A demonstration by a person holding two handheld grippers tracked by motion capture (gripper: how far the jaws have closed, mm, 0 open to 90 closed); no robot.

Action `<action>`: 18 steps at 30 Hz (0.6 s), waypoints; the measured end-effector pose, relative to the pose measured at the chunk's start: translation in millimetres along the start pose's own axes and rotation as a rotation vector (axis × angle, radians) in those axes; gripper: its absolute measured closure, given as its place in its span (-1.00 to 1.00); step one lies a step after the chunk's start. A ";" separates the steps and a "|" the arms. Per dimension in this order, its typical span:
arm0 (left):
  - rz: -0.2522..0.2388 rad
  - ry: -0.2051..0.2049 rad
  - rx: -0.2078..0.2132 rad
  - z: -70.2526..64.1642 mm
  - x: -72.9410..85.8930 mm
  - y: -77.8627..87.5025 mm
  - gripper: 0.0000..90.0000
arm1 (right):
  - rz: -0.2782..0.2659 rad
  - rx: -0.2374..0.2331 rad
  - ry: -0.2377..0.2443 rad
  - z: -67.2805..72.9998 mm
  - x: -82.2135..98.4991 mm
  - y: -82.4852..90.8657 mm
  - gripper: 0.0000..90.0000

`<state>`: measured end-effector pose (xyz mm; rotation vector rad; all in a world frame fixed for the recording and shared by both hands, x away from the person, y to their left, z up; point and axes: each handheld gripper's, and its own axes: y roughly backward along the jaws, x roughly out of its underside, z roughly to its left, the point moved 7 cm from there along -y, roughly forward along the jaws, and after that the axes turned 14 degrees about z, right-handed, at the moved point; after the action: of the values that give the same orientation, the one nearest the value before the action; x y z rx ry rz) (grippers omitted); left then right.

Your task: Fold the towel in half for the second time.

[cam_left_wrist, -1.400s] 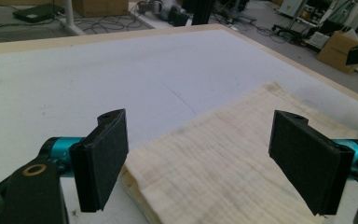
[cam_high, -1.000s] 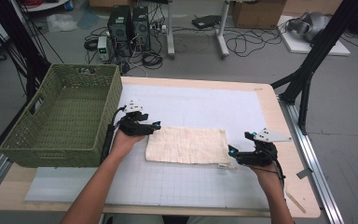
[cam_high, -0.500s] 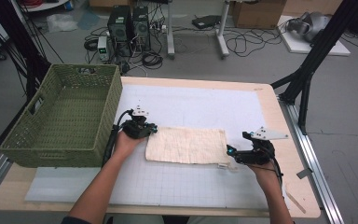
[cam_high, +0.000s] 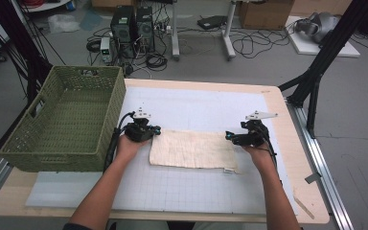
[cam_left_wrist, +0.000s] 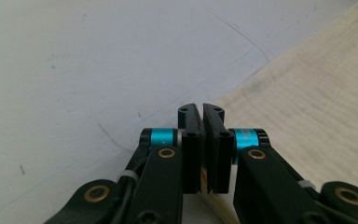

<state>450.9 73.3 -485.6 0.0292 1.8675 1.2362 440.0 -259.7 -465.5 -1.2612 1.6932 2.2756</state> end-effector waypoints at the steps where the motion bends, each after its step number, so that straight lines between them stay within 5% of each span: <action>1: -0.004 0.002 0.004 -0.1 -0.4 0.4 0.91 | 0.025 -0.003 0.011 -1.4 0.0 -4.8 -0.49; 12: -0.032 0.043 0.017 4.7 -0.7 3.1 0.91 | 0.150 -0.055 0.073 0.6 4.4 -27.2 0.40; 18: -0.025 0.048 0.019 5.1 0.2 3.5 0.91 | 0.161 -0.083 0.097 4.5 5.2 -27.9 0.76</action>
<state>452.7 78.9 -483.7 -0.0133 1.9151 1.2120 447.1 -246.9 -490.3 -1.3163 1.8118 2.4356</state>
